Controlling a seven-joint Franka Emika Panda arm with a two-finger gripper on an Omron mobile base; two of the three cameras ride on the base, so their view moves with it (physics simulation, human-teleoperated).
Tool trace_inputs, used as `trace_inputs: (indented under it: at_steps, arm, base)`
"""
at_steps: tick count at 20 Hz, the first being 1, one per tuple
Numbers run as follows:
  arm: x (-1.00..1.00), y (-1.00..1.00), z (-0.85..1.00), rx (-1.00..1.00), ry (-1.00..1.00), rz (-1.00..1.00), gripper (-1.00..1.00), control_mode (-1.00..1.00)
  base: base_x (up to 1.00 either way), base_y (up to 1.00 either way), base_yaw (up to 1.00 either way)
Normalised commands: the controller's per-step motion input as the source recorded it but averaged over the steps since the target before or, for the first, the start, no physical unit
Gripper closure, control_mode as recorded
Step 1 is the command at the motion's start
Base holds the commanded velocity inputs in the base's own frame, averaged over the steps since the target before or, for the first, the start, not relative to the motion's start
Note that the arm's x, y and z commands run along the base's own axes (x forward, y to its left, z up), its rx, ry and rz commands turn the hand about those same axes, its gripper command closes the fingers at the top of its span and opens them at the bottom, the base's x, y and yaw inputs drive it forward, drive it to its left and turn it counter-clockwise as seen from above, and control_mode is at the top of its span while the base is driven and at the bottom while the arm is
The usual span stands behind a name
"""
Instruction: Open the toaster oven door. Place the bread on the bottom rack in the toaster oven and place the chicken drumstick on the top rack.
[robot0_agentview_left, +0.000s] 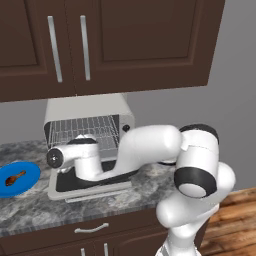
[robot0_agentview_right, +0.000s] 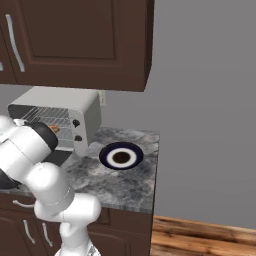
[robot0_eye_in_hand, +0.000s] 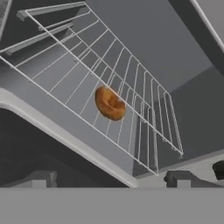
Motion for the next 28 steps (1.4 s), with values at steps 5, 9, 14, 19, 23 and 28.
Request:
trace_inputs:
  at_steps: [5,9,14,19,23,28]
  arm:
    - [0.20,-0.02,0.20,0.00,0.05,0.00,-1.00,-1.00]
    - [0.20,0.07,0.00,-0.03,-0.01,0.00,-1.00,-1.00]
    - [0.24,0.00,0.00,-0.02,-0.02,-0.02,-1.00,-1.00]
    - [0.09,0.10,0.01,0.00,-0.11,-0.06,-1.00,-1.00]
    - [0.19,0.11,0.00,0.00,-0.11,-0.09,-1.00,-1.00]
    - [0.16,0.01,0.00,0.00,-0.04,-0.04,-1.00,-1.00]
  base:
    - [0.00,0.00,0.00]
    - [0.00,0.00,0.00]
    - [0.00,0.00,0.00]
    - [0.00,0.00,0.00]
    - [0.00,0.00,0.00]
    - [0.00,0.00,0.00]
